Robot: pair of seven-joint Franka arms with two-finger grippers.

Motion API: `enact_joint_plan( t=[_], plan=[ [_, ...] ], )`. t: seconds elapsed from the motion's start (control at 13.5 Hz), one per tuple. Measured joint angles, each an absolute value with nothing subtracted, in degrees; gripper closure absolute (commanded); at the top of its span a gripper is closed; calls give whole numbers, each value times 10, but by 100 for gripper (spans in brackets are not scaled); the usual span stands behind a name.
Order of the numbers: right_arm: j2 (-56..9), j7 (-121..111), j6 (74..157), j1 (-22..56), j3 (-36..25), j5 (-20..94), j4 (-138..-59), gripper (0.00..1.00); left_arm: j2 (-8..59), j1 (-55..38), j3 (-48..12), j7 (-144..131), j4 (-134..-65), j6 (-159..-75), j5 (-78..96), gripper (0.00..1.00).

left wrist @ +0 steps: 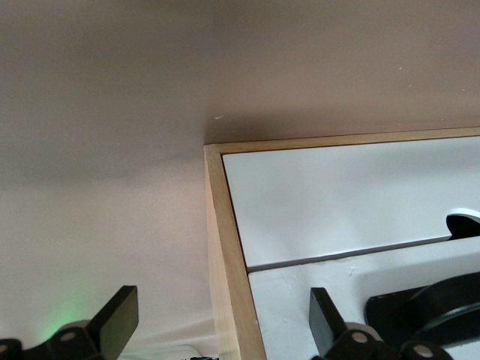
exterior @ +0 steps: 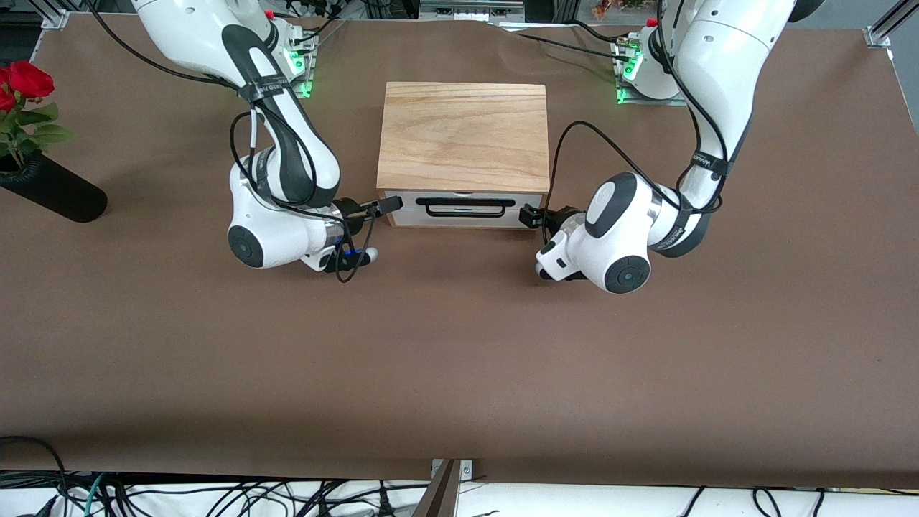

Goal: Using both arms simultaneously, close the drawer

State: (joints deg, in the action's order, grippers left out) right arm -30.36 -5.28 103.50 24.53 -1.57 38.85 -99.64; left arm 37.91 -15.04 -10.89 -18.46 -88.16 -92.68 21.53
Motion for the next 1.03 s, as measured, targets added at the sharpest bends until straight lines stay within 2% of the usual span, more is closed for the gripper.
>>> enact_joint_plan(
  t=[0.3,0.59,0.81,1.03],
  plan=[
    [-295,-55,1036,243,-37,358,-968,0,379,-149,-105,-184,-870,-927,215,0],
    [-286,-57,1037,232,-69,266,-891,0,376,-141,-89,-184,-804,-927,215,0],
    [-283,-57,1036,229,-92,213,-837,0,360,-95,-84,-184,-762,-924,215,0],
    [-251,-58,1024,226,-108,121,-814,0,321,-50,-84,-174,-748,-912,214,0]
  ],
)
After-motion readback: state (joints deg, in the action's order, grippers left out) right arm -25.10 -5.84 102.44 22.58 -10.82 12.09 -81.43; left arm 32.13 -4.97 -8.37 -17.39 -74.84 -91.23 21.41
